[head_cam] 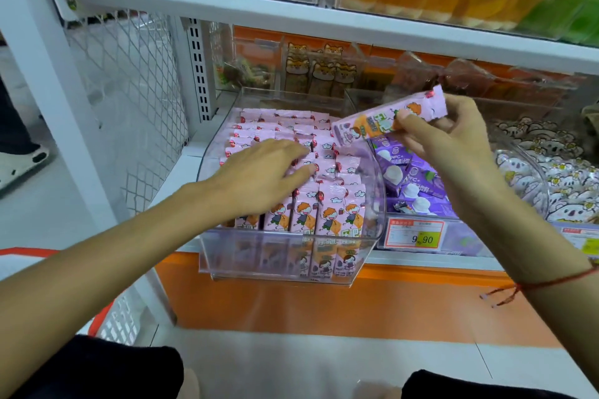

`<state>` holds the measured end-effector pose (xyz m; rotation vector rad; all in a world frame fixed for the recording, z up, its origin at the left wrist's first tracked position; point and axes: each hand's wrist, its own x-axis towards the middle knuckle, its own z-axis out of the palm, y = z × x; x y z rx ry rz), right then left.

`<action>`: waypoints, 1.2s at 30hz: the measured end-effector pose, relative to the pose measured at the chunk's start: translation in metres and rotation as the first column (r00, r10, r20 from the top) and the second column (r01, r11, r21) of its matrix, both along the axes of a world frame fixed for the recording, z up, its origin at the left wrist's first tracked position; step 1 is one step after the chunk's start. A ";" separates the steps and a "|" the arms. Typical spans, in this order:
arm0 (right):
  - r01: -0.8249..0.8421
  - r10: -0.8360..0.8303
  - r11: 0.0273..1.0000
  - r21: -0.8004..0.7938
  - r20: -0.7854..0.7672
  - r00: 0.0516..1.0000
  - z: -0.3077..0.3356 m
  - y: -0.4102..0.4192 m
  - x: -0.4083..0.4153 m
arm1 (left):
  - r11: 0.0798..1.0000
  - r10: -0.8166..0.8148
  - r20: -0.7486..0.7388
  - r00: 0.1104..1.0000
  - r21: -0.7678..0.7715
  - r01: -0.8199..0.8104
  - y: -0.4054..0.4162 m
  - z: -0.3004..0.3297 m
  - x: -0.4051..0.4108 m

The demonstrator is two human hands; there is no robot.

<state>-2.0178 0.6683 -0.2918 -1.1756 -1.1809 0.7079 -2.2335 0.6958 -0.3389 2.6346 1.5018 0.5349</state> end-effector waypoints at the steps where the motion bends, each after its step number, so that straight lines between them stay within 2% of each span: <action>1: 0.002 -0.002 1.000 0.001 0.063 0.998 0.001 0.005 -0.005 | 1.000 0.001 -0.021 1.000 -0.004 -0.001 0.000 -0.002 0.000; 5: -0.033 0.033 0.999 -0.007 0.357 0.933 0.004 0.030 -0.022 | 0.999 -0.009 -0.015 1.000 0.043 0.010 -0.004 -0.006 -0.006; 9: -0.078 0.122 0.992 -0.097 0.640 0.758 0.008 0.057 -0.036 | 0.999 -0.016 0.023 1.000 0.029 0.015 -0.005 -0.007 -0.010; 14: -0.205 0.320 0.947 -0.246 0.763 0.562 0.016 0.074 -0.048 | 1.000 -0.010 0.062 0.998 0.025 0.008 -0.002 -0.007 -0.011; 18: -0.142 0.188 0.977 -0.158 0.954 0.233 -0.003 0.075 -0.062 | 0.999 0.024 0.060 0.998 0.031 -0.026 -0.004 -0.004 -0.009; 20: -0.124 0.129 0.986 -0.111 0.980 0.149 -0.013 0.076 -0.065 | 0.997 0.051 0.037 0.998 0.053 -0.053 -0.006 0.000 -0.010; 22: -0.119 0.173 0.980 -0.161 0.981 0.092 -0.015 0.077 -0.066 | 0.995 0.068 0.038 0.997 0.077 -0.071 -0.010 0.003 -0.012; 24: -0.125 0.283 0.953 -0.275 0.958 0.054 -0.012 0.078 -0.066 | 0.995 0.068 0.048 0.997 0.068 -0.071 -0.015 0.005 -0.015; 28: -0.123 0.405 0.908 -0.400 0.914 0.015 -0.005 0.073 -0.063 | 0.998 0.030 -0.073 0.997 0.052 -0.026 -0.027 0.005 -0.019; 30: -0.143 0.363 0.925 -0.351 0.930 0.065 -0.003 0.068 -0.062 | 0.998 0.029 -0.081 0.996 0.058 -0.025 -0.029 0.004 -0.020; 33: -0.172 0.214 0.968 -0.185 0.962 0.169 -0.002 0.060 -0.058 | 0.997 0.023 -0.063 0.998 0.080 -0.018 -0.030 0.001 -0.021; 36: -0.158 0.203 0.970 -0.184 0.973 0.111 -0.008 0.053 -0.056 | 0.997 0.011 -0.068 0.998 0.073 -0.006 -0.029 -0.001 -0.020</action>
